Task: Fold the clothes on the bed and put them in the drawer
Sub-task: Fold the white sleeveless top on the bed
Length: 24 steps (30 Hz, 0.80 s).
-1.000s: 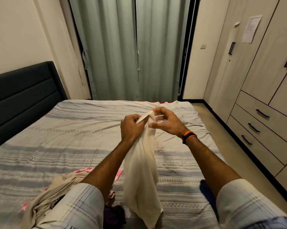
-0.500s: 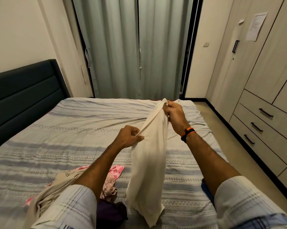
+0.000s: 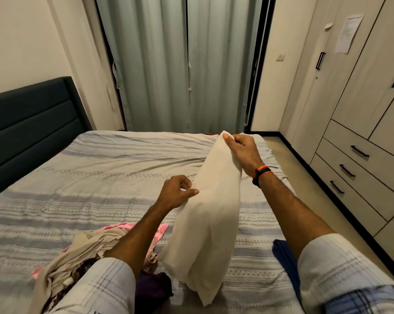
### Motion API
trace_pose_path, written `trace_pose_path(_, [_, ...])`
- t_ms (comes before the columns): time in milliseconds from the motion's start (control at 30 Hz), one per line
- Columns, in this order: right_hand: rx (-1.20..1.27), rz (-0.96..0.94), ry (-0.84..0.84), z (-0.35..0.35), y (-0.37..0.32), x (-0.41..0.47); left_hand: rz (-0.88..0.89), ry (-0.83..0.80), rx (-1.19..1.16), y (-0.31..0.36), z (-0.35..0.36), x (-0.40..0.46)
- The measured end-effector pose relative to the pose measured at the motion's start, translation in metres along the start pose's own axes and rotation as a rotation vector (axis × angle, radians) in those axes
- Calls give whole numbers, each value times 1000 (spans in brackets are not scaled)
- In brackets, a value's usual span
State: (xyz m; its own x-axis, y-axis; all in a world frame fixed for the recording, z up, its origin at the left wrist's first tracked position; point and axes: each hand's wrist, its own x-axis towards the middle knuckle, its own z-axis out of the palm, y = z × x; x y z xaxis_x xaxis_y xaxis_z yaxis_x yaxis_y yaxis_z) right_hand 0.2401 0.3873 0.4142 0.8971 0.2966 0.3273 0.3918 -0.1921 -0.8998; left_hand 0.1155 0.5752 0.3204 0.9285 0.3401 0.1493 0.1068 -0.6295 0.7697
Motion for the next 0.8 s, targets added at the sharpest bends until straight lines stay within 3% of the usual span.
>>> trace_pose_path(200, [-5,-15,-31,6,1,-1,-14,-112,-66,-1,12,-4])
trace_pose_path(367, [247,39,-53,6,-15,-9,-57,-330,-137,-10,13,-13])
trace_pose_path(567, [366,51,-69,4,-33,-9,-57,-442,-117,-8,18,-19])
trace_pose_path(700, [349,48,22,3,-32,-9,-93,-270,-71,-12,21,-19])
trace_pose_path(800, [174,67,190,-5,-18,-2,-127,-67,-72,-20,10,-25])
